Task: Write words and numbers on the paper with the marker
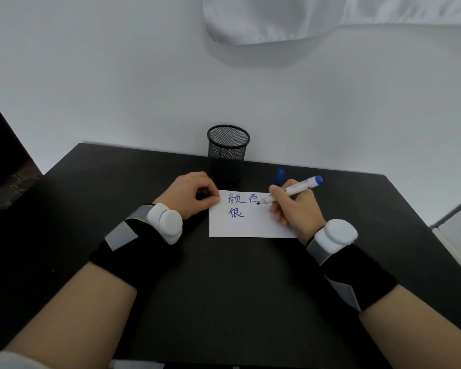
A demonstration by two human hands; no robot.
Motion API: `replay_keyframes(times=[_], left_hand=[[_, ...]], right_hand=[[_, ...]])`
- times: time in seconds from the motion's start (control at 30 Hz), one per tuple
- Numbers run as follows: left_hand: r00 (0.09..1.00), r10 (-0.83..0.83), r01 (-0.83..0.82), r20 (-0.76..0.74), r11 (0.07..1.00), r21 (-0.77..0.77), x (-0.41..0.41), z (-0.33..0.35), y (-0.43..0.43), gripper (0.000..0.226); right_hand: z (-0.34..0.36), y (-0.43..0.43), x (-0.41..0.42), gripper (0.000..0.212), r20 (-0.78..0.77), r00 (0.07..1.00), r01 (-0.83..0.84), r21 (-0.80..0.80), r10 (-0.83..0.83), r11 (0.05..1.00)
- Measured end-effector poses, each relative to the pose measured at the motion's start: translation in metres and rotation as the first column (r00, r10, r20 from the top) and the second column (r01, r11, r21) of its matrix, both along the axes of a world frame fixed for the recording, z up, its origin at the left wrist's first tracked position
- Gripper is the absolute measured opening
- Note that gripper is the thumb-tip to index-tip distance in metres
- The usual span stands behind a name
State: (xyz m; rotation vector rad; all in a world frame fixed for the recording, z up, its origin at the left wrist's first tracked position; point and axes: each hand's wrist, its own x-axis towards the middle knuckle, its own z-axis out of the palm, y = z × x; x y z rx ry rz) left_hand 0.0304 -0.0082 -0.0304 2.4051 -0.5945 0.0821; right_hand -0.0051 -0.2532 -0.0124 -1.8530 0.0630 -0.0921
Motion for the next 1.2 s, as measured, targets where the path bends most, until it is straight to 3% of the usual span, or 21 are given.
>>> replay_keyframes(times=[0.3, 0.43, 0.9, 1.2], left_hand=[[0.995, -0.055, 0.050, 0.088, 0.997, 0.062, -0.0057, 0.0004, -0.0083, 0.004], [0.996, -0.062, 0.059, 0.067, 0.997, 0.046, -0.0061, 0.0007, -0.0072, 0.002], [0.998, -0.048, 0.047, 0.040, 0.998, 0.032, -0.0052, 0.0008, -0.0064, 0.005], [0.998, -0.043, 0.041, 0.043, 0.999, 0.035, -0.0046, -0.0001, -0.0059, 0.005]], right_hand=[[-0.0024, -0.0020, -0.0055, 0.023, 0.020, 0.998, -0.057, -0.010, 0.057, 0.998], [-0.0044, -0.0019, -0.0070, 0.025, 0.020, 0.995, -0.093, -0.114, 0.096, 0.989], [-0.0060, -0.0026, -0.0033, 0.025, 0.029, 0.987, -0.153, -0.177, 0.161, 0.972], [-0.0027, -0.0012, -0.0059, 0.025, 0.061, 0.994, -0.083, -0.176, 0.095, 0.981]])
